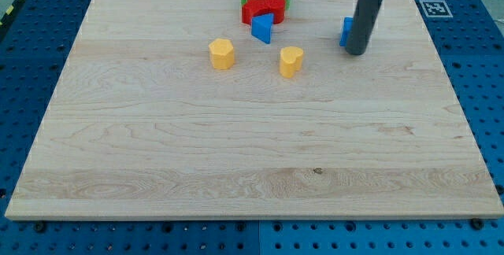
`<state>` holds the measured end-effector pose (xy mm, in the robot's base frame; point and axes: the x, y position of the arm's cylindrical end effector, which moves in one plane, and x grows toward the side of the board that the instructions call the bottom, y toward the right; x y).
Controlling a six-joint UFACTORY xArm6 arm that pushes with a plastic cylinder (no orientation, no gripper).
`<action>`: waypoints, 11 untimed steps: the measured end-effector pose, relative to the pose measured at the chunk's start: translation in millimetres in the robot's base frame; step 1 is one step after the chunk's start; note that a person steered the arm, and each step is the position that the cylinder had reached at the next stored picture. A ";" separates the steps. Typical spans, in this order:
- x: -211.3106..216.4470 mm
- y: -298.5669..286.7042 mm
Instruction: Bring the cube towards the group of blocks
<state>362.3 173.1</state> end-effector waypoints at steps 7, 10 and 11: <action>-37.3 22.8; -22.0 -5.5; -20.4 -10.3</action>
